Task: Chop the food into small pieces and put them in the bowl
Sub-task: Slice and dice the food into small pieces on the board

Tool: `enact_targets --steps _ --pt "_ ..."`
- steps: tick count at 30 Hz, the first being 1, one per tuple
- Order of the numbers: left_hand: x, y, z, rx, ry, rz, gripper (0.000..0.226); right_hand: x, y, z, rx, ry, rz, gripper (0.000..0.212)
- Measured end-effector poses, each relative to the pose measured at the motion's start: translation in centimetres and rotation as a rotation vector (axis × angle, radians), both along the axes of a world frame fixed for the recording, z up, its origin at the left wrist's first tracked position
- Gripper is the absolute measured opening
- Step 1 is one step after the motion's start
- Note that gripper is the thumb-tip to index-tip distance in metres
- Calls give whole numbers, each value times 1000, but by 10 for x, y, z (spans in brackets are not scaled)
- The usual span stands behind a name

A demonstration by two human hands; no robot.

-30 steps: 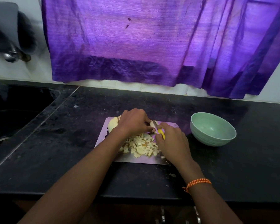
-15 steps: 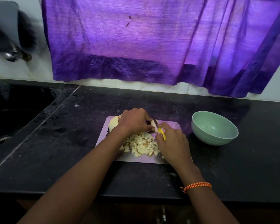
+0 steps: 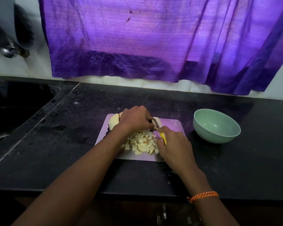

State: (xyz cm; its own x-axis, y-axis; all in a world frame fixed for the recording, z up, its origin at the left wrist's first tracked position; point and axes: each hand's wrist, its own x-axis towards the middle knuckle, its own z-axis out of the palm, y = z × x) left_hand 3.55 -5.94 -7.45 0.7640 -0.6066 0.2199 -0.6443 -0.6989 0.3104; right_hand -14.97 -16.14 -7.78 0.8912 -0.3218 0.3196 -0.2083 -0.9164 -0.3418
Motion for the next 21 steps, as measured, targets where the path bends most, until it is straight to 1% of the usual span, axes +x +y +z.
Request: enact_targets --steps 3,8,11,15,21 --pt "-1 0 1 8 9 -1 44 -21 -4 -3 6 -7 -4 37" --pt "-3 1 3 18 4 -10 43 -49 -12 -10 28 -17 -8 38" --pt "-5 1 4 19 9 -11 46 -60 -15 -14 55 -48 -18 39" --pt "-4 1 4 18 14 -14 48 -61 -16 -14 78 -56 -30 41" --pt "-2 2 3 16 -38 -28 44 -45 -7 -3 27 -23 -19 42"
